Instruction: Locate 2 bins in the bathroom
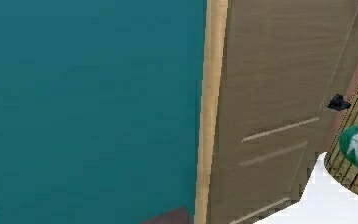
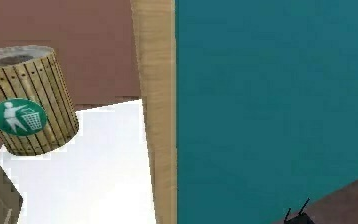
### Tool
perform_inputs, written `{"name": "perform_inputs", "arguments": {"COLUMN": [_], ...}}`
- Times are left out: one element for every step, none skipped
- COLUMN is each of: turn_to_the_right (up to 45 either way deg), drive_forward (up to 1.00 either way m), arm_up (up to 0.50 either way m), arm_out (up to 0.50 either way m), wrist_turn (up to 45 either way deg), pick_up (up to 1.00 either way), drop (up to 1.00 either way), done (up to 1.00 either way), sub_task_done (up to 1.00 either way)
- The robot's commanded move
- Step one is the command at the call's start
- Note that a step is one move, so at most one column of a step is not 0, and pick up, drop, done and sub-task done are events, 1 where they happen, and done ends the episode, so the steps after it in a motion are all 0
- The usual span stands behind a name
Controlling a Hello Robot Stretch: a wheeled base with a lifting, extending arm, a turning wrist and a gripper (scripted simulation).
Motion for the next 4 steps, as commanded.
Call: {"name": "perform_inputs", "arguments": {"turn_to_the_right": [45.0, 21.0, 0.0, -12.0], "drive_forward": [0.00, 0.00, 0.70, 0.00], "arm_up": [0.00, 0.00, 0.00, 0.00], "arm_out": [0.00, 0.00, 0.00, 0.00], "wrist_turn": [0.0, 0.0, 0.0, 0.0], "pick_up": [0.00, 0.00, 0.00, 0.00], "drop": [0.00, 0.00, 0.00, 0.00], "done": [0.00, 0.00, 0.00, 0.00], "sub_task_done": [0.00, 0.00, 0.00, 0.00]}}
